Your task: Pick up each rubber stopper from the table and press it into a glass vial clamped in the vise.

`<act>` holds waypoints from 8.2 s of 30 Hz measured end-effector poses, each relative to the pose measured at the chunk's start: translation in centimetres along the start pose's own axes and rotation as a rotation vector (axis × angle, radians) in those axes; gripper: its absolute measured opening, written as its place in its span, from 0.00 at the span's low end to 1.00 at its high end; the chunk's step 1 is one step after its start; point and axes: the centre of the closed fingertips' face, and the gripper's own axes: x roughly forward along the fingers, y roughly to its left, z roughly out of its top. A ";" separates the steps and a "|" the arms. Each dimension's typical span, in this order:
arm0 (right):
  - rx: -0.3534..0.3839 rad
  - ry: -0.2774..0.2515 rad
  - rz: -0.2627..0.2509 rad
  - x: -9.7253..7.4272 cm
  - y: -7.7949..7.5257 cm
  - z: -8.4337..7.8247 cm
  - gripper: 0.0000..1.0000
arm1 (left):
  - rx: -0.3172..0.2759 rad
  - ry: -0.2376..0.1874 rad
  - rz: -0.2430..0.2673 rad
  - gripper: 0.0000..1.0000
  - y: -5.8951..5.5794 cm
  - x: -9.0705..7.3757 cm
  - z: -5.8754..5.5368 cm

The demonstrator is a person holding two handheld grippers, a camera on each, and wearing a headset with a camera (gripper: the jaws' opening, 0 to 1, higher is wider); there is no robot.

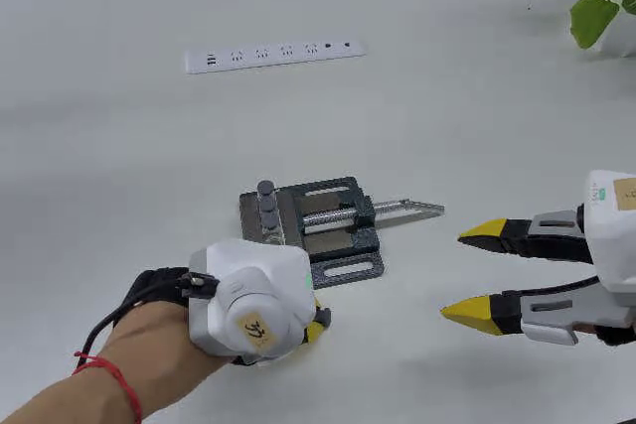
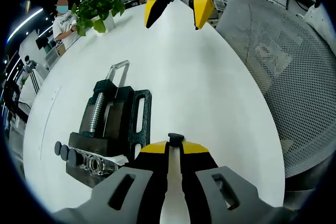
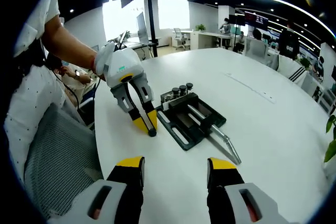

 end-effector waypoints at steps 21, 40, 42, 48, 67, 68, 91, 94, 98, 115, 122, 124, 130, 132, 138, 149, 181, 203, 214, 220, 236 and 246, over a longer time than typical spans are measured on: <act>-0.068 -0.127 0.110 0.5 3.6 6.0 0.53 | -0.282 -0.205 0.035 0.04 -0.1 -6.5 5.6; -0.111 -0.182 0.296 0.3 8.1 10.9 0.19 | -0.364 -0.323 0.012 0.04 -1.3 -11.8 9.7; -0.122 -0.177 0.307 0.3 8.4 11.0 0.16 | -0.363 -0.324 0.010 0.04 -1.4 -12.0 9.9; -0.143 -0.171 0.327 0.3 9.1 11.0 0.13 | -0.362 -0.326 0.014 0.04 -1.7 -12.2 10.3; -0.148 -0.171 0.342 0.0 9.6 11.0 0.07 | -0.338 -0.322 0.015 0.04 -2.0 -12.7 10.4; -0.150 -0.171 0.343 0.0 9.6 11.0 0.07 | -0.336 -0.321 0.014 0.04 -2.1 -12.7 10.4; -0.121 -0.162 0.386 -0.2 10.3 10.9 0.07 | -0.263 -0.314 -0.013 0.04 -2.9 -13.1 10.7; -0.119 -0.159 0.397 -0.2 10.4 10.8 0.07 | -0.257 -0.315 -0.023 0.04 -3.1 -13.1 10.8; -0.111 -0.156 0.406 -0.2 10.7 10.9 0.07 | -0.247 -0.316 -0.029 0.04 -3.2 -13.3 10.8; -0.136 -0.155 0.391 -0.1 10.7 11.2 0.05 | -0.260 -0.320 -0.022 0.04 -3.0 -13.4 10.7; -0.143 -0.142 0.388 0.2 10.7 11.0 0.05 | -0.252 -0.317 -0.018 0.04 -3.1 -13.3 10.4; -0.141 -0.140 0.387 0.3 10.7 11.0 0.05 | -0.254 -0.318 -0.016 0.04 -3.1 -13.3 10.3; -0.133 -0.132 0.384 0.6 10.6 11.1 0.05 | -0.264 -0.331 -0.007 0.04 -2.8 -13.3 10.0; -0.134 -0.124 0.386 0.8 10.6 11.0 0.05 | -0.270 -0.334 -0.005 0.05 -2.8 -13.2 9.8; -0.123 -0.109 0.394 1.3 10.6 11.1 0.05 | -0.284 -0.354 0.005 0.06 -2.8 -13.2 9.1; -0.121 -0.082 0.373 2.4 9.3 12.2 0.05 | -0.368 -0.374 0.068 0.19 -2.2 -13.6 6.5; -0.227 0.233 0.223 10.4 3.2 12.8 0.05 | -0.480 -0.483 0.324 0.79 2.2 -15.6 -0.5; -0.421 0.485 0.251 13.8 2.1 9.9 0.05 | -0.509 -0.513 0.322 0.87 2.1 -15.2 -1.4; -0.450 0.514 0.256 14.1 2.1 9.6 0.05 | -0.518 -0.522 0.327 0.87 2.1 -15.2 -1.6; -0.463 0.528 0.254 14.0 2.1 9.5 0.05 | -0.519 -0.526 0.323 0.86 2.0 -15.1 -1.6; -0.470 0.568 0.233 14.4 2.1 9.3 0.04 | -0.524 -0.537 0.323 0.84 2.1 -15.0 -1.4; -0.496 0.546 0.244 14.4 2.1 9.5 0.07 | -0.510 -0.537 0.312 0.84 2.0 -14.9 -0.9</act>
